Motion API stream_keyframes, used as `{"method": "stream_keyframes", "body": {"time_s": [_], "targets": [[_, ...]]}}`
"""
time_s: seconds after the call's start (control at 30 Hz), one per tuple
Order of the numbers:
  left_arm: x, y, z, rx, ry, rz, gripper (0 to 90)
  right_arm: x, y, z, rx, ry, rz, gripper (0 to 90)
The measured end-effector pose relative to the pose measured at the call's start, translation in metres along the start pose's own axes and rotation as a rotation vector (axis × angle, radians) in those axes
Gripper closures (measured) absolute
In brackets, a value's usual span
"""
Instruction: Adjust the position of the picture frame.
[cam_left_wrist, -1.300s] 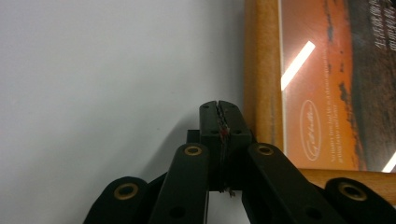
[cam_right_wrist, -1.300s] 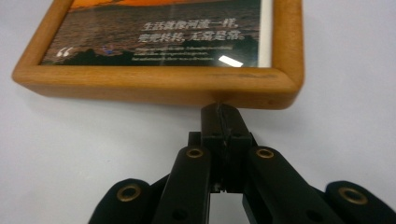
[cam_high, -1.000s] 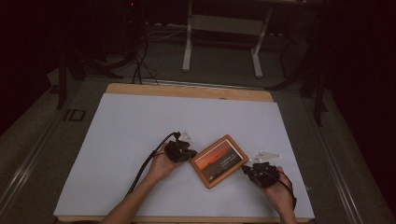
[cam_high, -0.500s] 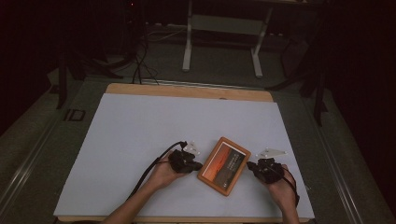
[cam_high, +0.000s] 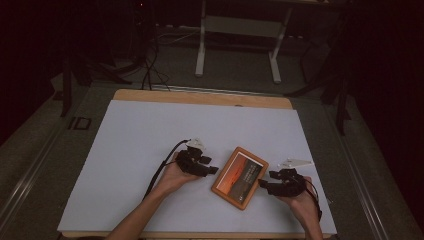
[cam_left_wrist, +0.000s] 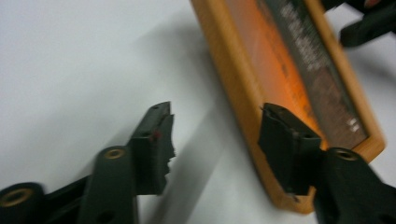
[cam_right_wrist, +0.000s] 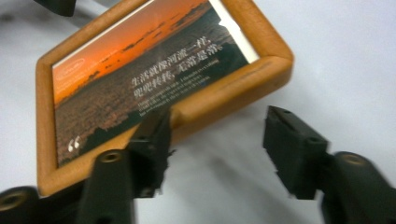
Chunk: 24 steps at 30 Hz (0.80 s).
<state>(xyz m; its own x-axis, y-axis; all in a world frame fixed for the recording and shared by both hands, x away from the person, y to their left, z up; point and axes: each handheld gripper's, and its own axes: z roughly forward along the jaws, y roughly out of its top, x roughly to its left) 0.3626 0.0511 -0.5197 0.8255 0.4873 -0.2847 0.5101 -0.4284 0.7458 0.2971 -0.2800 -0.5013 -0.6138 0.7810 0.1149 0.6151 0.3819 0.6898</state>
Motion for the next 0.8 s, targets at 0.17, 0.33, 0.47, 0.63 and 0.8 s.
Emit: {"method": "stream_keyframes", "body": {"time_s": [0.17, 0.33, 0.47, 0.63, 0.8], "targets": [[-0.001, 0.003, 0.011, 0.002, -0.051, -0.020, 29.8, 0.000, 0.001, 0.006, -0.001, 0.033, 0.049, 22.3], [-0.005, 0.006, 0.023, 0.027, -0.083, -0.025, 24.1, 0.001, 0.002, 0.014, 0.019, 0.059, 0.086, 14.1], [-0.006, 0.009, 0.031, 0.053, -0.111, -0.029, 23.3, 0.002, 0.002, 0.020, 0.029, 0.072, 0.110, 11.6], [-0.005, 0.008, 0.042, 0.079, -0.156, -0.050, 23.3, -0.001, 0.001, 0.029, 0.029, 0.152, 0.185, 11.3], [-0.006, 0.010, 0.047, 0.098, -0.166, -0.051, 23.3, 0.000, 0.001, 0.037, 0.045, 0.180, 0.210, 11.6]]}}
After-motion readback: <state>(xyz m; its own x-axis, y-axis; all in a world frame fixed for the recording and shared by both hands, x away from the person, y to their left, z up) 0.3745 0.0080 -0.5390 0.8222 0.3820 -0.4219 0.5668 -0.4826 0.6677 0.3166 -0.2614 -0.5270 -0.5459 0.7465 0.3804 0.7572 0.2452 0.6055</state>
